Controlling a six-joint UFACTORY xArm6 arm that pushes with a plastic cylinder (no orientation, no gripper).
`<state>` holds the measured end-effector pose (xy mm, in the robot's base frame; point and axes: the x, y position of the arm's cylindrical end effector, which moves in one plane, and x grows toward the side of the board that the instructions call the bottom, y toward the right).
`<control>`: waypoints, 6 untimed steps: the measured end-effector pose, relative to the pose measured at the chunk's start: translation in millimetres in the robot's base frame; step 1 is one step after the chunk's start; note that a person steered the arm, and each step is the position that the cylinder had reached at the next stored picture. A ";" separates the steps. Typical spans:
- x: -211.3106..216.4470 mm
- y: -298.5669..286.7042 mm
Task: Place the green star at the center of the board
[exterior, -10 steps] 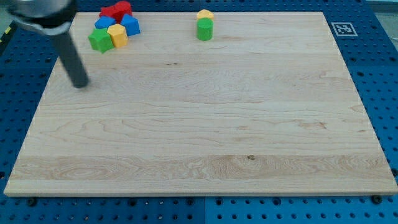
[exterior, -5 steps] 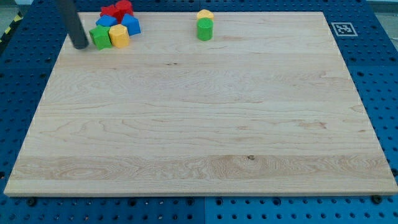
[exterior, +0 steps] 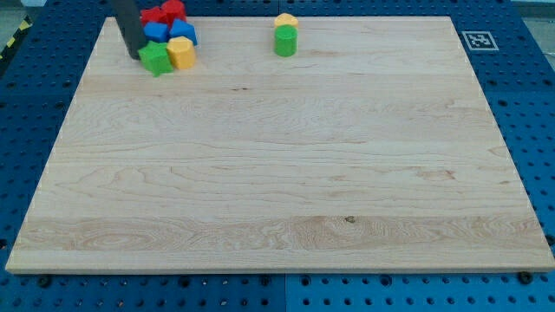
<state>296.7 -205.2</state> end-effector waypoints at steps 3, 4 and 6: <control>68.6 124.9; 85.4 179.5; 59.3 195.6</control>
